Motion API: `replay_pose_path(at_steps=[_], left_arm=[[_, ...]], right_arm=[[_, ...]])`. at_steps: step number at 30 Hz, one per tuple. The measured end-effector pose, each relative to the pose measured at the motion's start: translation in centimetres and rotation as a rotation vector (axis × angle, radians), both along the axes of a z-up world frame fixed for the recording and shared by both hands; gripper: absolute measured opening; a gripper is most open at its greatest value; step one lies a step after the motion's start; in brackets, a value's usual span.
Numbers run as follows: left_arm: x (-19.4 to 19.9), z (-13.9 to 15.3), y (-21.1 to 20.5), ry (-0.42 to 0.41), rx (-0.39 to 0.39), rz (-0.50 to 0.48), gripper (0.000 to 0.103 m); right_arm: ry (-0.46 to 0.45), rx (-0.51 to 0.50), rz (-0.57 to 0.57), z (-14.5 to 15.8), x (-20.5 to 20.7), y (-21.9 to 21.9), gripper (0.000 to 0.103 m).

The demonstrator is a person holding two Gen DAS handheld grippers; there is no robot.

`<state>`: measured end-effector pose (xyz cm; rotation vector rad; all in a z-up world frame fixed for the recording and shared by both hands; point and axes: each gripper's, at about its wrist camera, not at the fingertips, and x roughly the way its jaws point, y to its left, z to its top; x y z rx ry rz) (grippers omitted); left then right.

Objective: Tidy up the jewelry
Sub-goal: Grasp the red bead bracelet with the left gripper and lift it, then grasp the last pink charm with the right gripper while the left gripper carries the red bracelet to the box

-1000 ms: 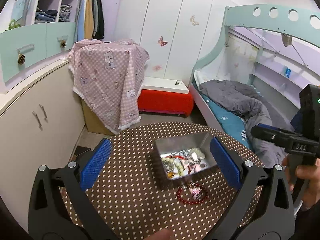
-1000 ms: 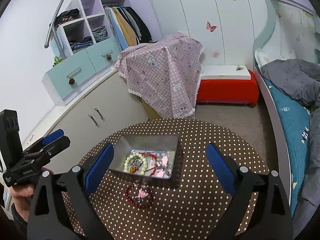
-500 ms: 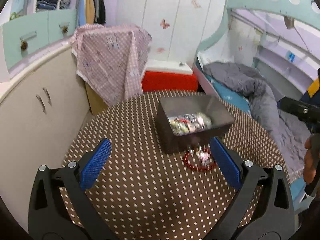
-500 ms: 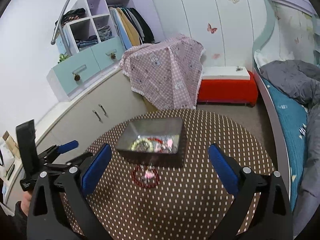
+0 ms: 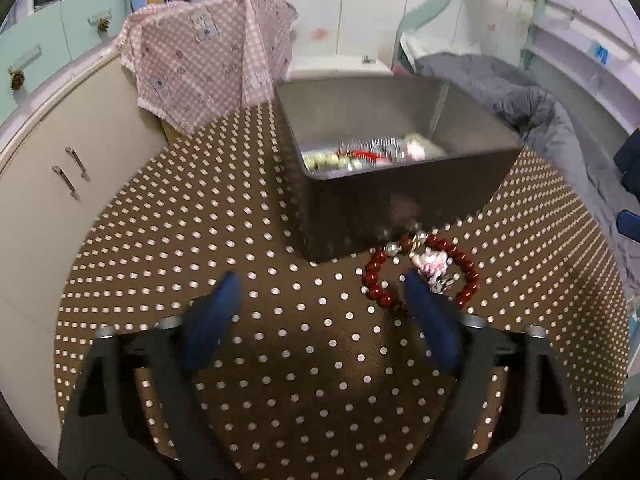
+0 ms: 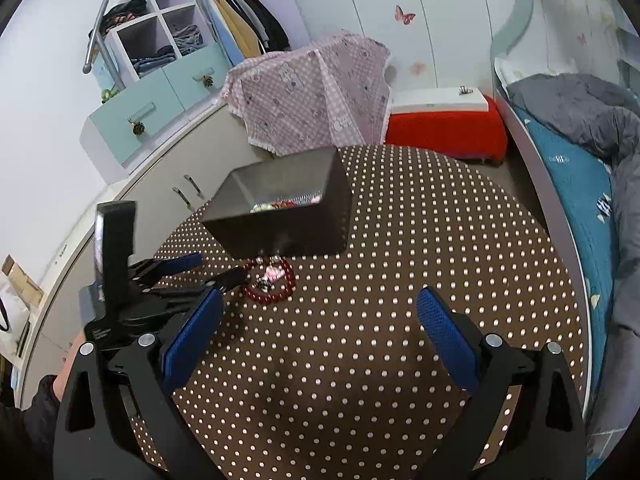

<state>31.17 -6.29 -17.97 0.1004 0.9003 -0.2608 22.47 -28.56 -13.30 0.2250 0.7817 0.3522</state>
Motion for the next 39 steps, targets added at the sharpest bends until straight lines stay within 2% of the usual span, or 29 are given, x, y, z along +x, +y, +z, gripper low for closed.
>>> replay_pose_path(at_steps=[1,3,4,5,12,15,19,21,27,33,35,37,39], left_arm=[[-0.1,0.0,-0.2,-0.009,0.003,-0.008,0.06],[-0.4,0.1,-0.7,-0.019,0.001,-0.055,0.032],[-0.6,0.2,-0.8,-0.016,-0.004,-0.075,0.014],[-0.7,0.3,-0.9,-0.01,-0.013,-0.101,0.007],[-3.1,2.1,0.5,-0.048,-0.138,-0.15,0.007],[-4.6,4.2,1.5,-0.105,-0.184,-0.165,0.007],[-6.1,6.5,2.7,-0.168,-0.21,-0.187,0.007],[-7.2,7.2,3.7,-0.194,-0.194,-0.18,0.007],[-7.3,6.2,6.6,-0.171,-0.177,-0.093,0.007],[-7.5,5.0,8.5,-0.142,-0.194,-0.041,0.008],[-7.6,5.2,8.7,-0.144,-0.199,-0.031,0.007],[-7.7,5.2,8.9,-0.144,-0.203,-0.025,0.008],[-7.7,5.2,9.1,-0.142,-0.206,-0.02,0.007]], right_arm=[[0.004,0.001,0.001,-0.1,0.0,0.1,0.094],[0.013,0.0,0.006,-0.5,-0.1,0.3,0.094],[0.017,0.002,0.01,-0.6,-0.1,0.5,0.094],[0.02,0.002,0.013,-0.8,-0.1,0.6,0.094],[0.038,-0.014,0.043,-1.4,0.1,2.0,0.094],[0.043,-0.024,0.059,-1.6,0.2,2.8,0.094],[0.042,-0.035,0.083,-1.8,0.6,4.2,0.094],[0.042,-0.039,0.097,-2.0,0.9,5.0,0.094],[0.037,-0.11,0.18,-3.4,2.6,8.7,0.092],[0.016,-0.237,0.292,-5.1,5.0,13.3,0.063],[0.017,-0.281,0.314,-5.6,5.5,14.3,0.046],[-0.004,-0.362,0.342,-6.0,5.1,15.2,0.02],[0.007,-0.345,0.373,-6.0,4.6,15.2,0.02]])
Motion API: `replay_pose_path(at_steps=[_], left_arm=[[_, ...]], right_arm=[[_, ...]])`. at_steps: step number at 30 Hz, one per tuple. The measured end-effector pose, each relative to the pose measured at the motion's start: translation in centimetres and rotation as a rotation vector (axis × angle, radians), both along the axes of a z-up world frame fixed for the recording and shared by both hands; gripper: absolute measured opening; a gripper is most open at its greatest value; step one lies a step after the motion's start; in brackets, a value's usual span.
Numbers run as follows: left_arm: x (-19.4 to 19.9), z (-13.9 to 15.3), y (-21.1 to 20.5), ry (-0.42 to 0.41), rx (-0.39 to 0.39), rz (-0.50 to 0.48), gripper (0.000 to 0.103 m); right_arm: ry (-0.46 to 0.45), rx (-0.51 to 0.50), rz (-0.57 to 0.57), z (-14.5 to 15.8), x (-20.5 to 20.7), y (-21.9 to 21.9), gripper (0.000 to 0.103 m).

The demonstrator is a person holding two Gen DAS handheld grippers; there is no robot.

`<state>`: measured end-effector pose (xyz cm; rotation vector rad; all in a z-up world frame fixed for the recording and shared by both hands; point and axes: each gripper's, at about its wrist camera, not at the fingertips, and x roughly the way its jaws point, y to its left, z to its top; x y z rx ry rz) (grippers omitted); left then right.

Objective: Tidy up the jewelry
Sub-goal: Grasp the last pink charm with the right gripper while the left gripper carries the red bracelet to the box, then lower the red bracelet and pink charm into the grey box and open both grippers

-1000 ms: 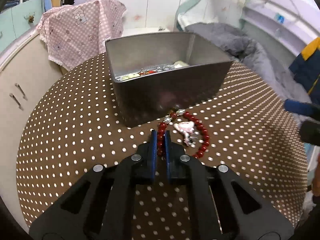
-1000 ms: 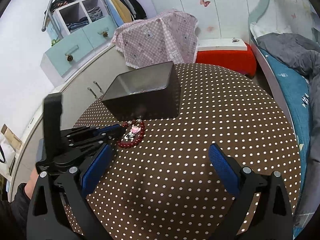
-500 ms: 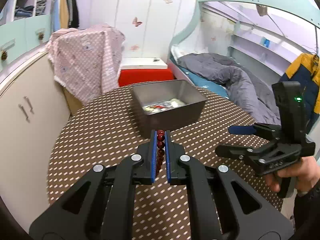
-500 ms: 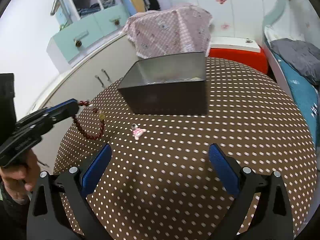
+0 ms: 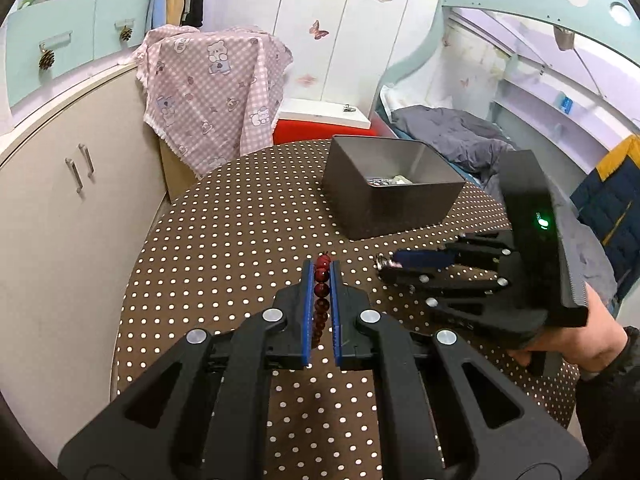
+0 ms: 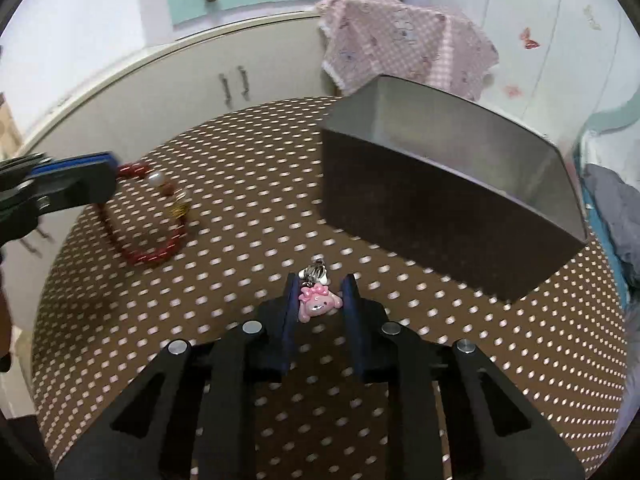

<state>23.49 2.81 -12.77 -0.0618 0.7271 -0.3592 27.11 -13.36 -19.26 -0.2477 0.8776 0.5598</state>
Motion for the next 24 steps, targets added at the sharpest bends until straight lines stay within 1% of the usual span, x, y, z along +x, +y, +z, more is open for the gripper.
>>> replay_pose_path(at_steps=[2,4,5,6,9,14,16,20,24], left_arm=[[-0.1,-0.1,0.2,0.003,-0.005,0.002,0.008],[-0.1,0.0,0.3,0.002,-0.013,0.002,0.008],[0.0,0.1,0.3,0.0,-0.015,0.001,0.008],[0.0,0.4,0.2,-0.005,-0.019,-0.002,0.008],[0.1,1.0,0.0,-0.016,-0.032,-0.015,0.008],[0.5,3.5,-0.4,-0.075,-0.045,-0.044,0.008],[0.7,4.9,-0.6,-0.108,-0.053,-0.057,0.008],[1.5,7.6,-1.3,-0.168,-0.064,-0.081,0.008],[2.7,9.5,-2.3,-0.211,-0.065,-0.101,0.008]], right_arm=[[0.004,-0.001,0.005,0.1,-0.6,-0.3,0.02],[0.011,0.028,0.001,0.5,-1.3,-1.1,0.02],[0.009,0.062,-0.006,1.2,-1.8,-1.8,0.02],[0.006,0.077,-0.008,1.5,-2.1,-2.4,0.02],[-0.028,0.11,-0.024,3.8,-3.0,-4.0,0.02],[-0.099,0.182,-0.056,8.2,-3.3,-6.8,0.02],[-0.132,0.21,-0.068,10.1,-3.1,-7.8,0.02],[-0.183,0.221,-0.1,12.7,-1.9,-9.2,0.02],[-0.215,0.267,-0.117,14.9,-0.1,-9.8,0.02]])
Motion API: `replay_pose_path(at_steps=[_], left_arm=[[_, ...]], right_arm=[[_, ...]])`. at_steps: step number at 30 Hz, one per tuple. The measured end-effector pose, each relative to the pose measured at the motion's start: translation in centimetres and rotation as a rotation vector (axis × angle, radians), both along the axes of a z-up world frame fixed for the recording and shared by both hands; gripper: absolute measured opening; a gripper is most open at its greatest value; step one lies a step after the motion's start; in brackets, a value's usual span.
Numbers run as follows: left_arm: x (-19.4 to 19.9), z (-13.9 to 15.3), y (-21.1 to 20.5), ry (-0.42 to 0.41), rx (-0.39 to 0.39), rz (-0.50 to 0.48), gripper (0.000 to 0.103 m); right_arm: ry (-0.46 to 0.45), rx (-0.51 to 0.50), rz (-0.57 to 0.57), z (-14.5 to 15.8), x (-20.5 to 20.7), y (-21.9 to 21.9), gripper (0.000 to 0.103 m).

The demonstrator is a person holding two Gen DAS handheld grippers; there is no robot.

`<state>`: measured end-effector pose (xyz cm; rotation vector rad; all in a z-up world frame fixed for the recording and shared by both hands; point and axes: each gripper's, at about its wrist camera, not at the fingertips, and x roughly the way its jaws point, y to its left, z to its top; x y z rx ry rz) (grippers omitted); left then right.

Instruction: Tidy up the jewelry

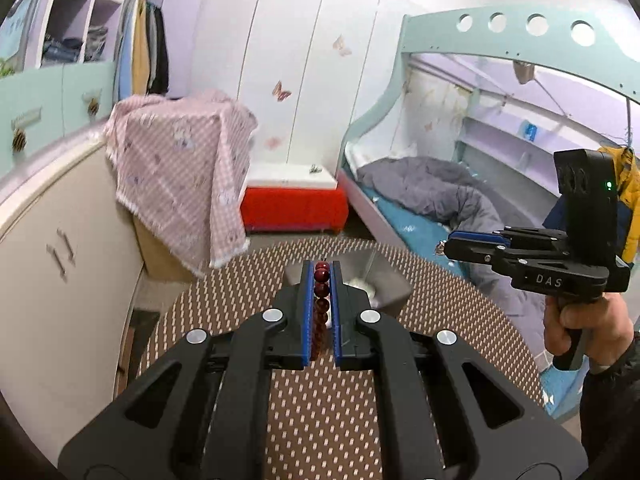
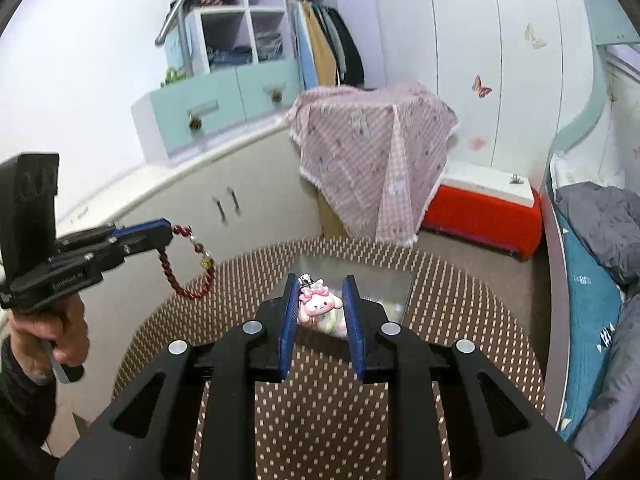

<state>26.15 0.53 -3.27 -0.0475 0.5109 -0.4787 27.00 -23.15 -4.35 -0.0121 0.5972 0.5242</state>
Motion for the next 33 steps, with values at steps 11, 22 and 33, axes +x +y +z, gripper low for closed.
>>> replay_pose_path(at_steps=[11,22,33], left_arm=[[4.5,1.6,-4.1,0.008,-0.011,-0.056,0.008],[6.7,1.5,-5.2,0.043,-0.02,-0.046,0.008],[7.0,0.4,-4.2,0.078,0.057,0.117,0.097]], right_arm=[[0.052,0.08,-0.057,1.1,4.4,-0.1,0.02],[0.099,0.12,-0.08,0.8,6.5,-0.9,0.02],[0.114,0.146,-0.195,-0.5,7.4,-2.1,0.095]])
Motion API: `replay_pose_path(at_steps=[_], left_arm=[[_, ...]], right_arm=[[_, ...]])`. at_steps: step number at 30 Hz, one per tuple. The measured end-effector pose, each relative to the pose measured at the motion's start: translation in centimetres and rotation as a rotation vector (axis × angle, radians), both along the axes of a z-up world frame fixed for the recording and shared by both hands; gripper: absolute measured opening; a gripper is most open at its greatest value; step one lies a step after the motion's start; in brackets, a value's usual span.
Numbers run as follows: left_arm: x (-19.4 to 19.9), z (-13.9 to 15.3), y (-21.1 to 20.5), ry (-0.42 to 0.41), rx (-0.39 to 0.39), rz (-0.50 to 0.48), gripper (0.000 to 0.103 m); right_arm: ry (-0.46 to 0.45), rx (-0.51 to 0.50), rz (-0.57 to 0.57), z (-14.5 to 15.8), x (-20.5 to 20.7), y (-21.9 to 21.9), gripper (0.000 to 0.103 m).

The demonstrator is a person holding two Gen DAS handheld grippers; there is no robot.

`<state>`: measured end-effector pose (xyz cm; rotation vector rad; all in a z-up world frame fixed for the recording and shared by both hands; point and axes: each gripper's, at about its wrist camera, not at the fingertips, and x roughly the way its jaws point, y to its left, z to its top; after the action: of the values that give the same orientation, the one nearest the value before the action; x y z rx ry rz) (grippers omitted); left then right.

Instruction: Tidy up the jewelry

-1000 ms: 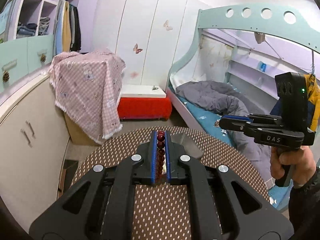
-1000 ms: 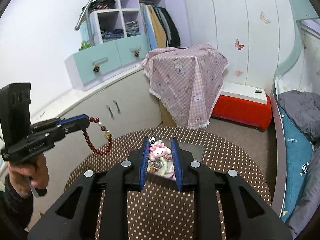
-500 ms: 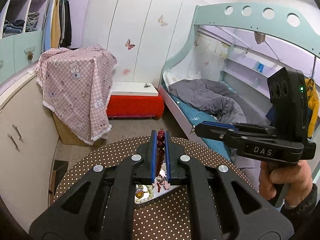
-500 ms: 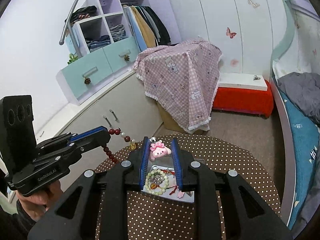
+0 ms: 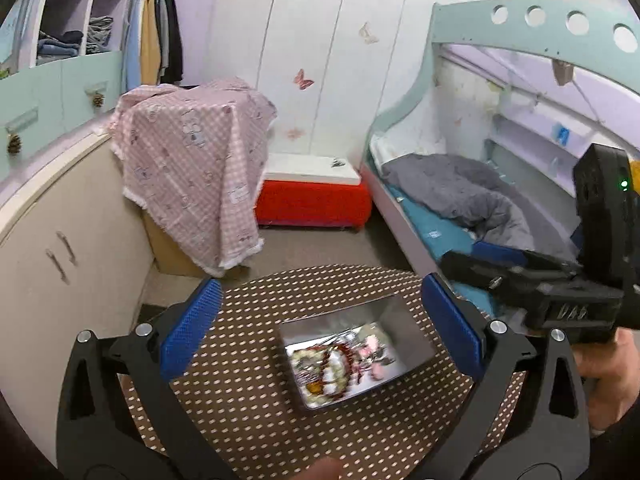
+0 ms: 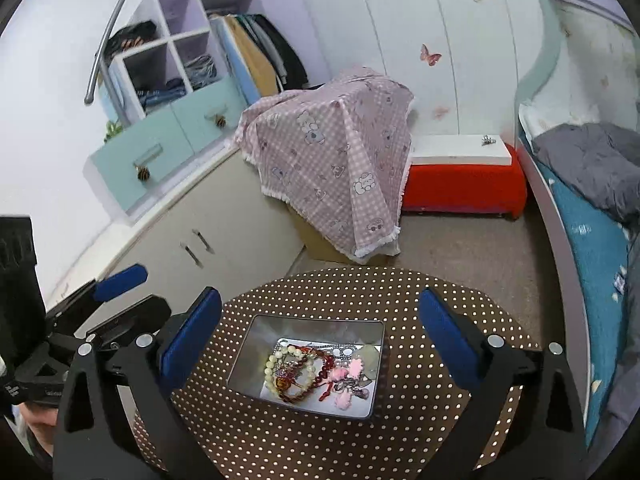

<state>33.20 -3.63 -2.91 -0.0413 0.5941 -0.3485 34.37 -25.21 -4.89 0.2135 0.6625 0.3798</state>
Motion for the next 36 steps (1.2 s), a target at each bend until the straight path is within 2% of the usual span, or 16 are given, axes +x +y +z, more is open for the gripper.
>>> replay_pose_path(at_steps=[4,13,23,30,36], left_arm=[[-1.0,0.3,0.6,-0.026,0.048,0.058,0.097],[-4.6,2.0,1.7,-0.084,0.095,0.139,0.097],[-11.0,4.6,2.2,-0.169,0.101,0.215,0.097],[-17.0,4.5,1.9,-0.247,0.091,0.276,0.097],[-22.7,3.1,0.9,-0.333,0.102,0.289,0.097]], right_arm=[[-0.006,0.009,-0.032,0.3,-0.4,-0.5,0.095],[-0.049,0.009,-0.074,2.2,-3.2,-0.8,0.095],[-0.149,-0.05,-0.126,4.9,-10.8,-0.5,0.095],[-0.245,-0.139,-0.206,4.9,-17.9,0.4,0.095],[-0.327,-0.198,-0.261,3.7,-23.5,1.7,0.095]])
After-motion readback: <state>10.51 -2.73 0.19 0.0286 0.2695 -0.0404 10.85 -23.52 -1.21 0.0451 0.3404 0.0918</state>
